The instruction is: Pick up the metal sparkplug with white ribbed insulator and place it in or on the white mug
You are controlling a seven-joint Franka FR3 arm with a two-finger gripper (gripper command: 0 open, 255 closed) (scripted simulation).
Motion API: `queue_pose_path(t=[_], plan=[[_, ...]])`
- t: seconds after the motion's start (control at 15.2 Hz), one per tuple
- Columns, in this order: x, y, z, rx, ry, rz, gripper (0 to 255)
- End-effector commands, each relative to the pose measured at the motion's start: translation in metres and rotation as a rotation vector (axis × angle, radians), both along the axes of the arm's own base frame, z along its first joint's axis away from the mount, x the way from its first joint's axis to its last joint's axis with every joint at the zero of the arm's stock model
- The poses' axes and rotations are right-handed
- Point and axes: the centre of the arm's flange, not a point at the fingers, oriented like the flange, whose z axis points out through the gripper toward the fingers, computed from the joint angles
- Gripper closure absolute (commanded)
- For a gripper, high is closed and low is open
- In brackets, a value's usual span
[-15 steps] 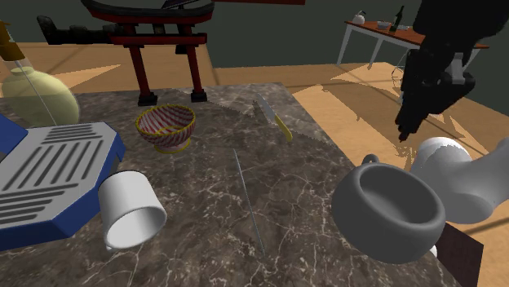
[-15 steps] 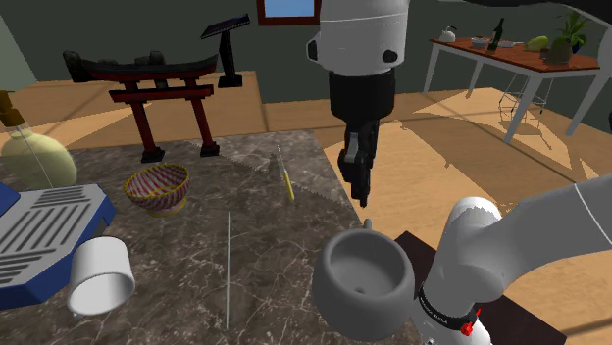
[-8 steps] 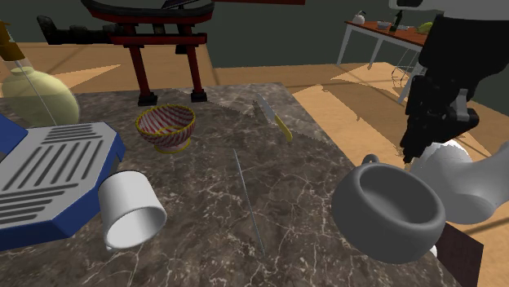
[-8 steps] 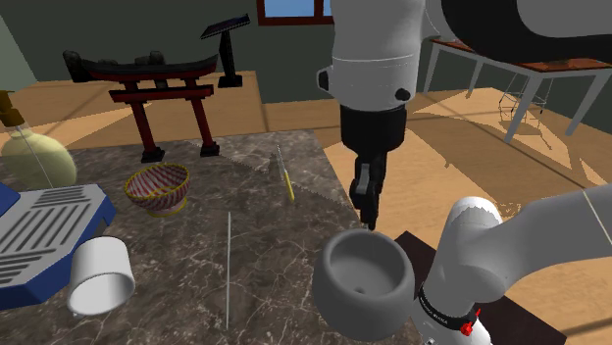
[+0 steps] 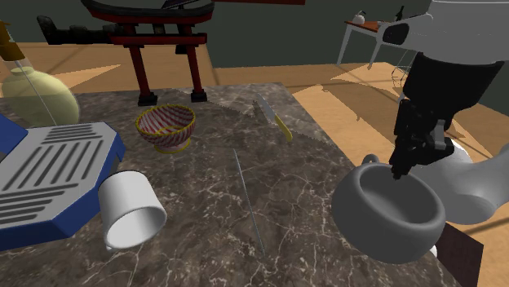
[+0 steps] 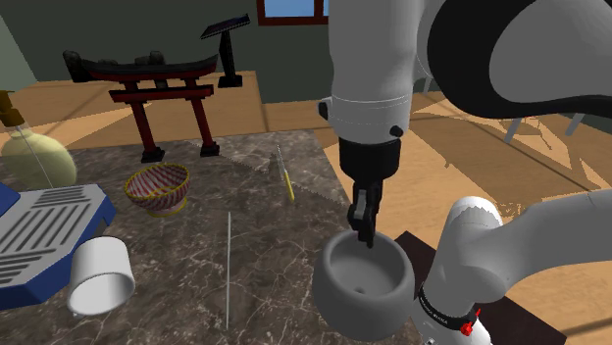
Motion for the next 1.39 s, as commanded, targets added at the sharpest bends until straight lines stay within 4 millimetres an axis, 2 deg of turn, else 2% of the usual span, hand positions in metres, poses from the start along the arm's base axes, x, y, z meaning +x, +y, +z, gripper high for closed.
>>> queue_pose_path(t=[0.0,0.4,0.46,0.79,1.06,1.32], plan=[[0.000,0.000,-0.002,0.000,0.000,0.000,255],[0.000,0.000,-0.002,0.000,0.000,0.000,255],[0.000,0.000,-0.002,0.000,0.000,0.000,0],[0.000,0.000,-0.002,0.000,0.000,0.000,0],[0.005,0.003,0.048,0.000,0.000,0.000,0],[0.005,0.003,0.048,0.000,0.000,0.000,0]])
